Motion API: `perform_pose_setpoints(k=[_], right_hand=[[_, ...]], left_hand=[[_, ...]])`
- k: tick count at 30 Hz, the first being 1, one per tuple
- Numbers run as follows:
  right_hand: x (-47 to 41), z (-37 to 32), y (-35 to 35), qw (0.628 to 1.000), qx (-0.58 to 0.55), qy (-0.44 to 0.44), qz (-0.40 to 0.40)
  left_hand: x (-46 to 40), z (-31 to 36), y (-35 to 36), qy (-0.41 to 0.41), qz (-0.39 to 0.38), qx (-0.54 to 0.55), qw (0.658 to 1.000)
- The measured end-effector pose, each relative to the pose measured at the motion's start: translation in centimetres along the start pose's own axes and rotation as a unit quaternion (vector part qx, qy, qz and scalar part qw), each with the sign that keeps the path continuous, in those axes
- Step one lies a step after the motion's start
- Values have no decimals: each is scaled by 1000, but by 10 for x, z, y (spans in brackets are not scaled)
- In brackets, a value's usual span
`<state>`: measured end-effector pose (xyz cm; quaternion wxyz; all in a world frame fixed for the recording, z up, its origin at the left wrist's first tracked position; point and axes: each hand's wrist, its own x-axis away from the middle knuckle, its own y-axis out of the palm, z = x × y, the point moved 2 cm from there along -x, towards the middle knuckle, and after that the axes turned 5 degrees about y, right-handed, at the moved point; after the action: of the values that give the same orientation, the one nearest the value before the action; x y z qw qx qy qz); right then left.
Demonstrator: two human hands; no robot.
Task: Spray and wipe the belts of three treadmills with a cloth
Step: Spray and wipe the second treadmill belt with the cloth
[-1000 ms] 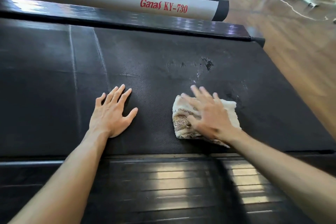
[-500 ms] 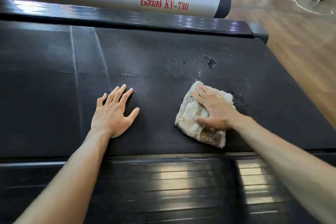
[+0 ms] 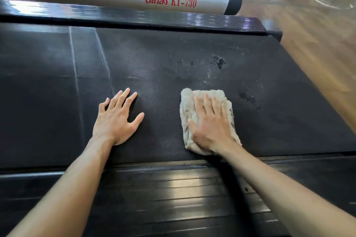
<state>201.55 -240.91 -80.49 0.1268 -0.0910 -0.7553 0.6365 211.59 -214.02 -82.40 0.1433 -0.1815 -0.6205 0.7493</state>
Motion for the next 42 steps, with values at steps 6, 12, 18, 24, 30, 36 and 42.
perform_pose_setpoints(k=[6,12,18,24,30,36,42], right_hand=[[-21,18,-6,999,20,2,-34],[6,-19,-1,989,1,-140,-39],[-23,11,-6,998,13,-61,-30],[6,-31,1,983,-1,-178,-38],[-15,23,-12,997,11,-75,-31],[-4,-63,1,994,-11,-102,-34],[6,-1,-2,991,32,-130,-15]], left_hand=[[1,-1,1,0,-8,-2,1000],[-1,-1,0,3,-6,1,1000],[1,-2,0,1,-11,-3,1000],[-1,-2,-1,1,-19,5,1000],[1,-3,2,5,-6,12,1000],[-1,-3,2,4,2,13,1000],[1,-3,2,3,10,17,1000]])
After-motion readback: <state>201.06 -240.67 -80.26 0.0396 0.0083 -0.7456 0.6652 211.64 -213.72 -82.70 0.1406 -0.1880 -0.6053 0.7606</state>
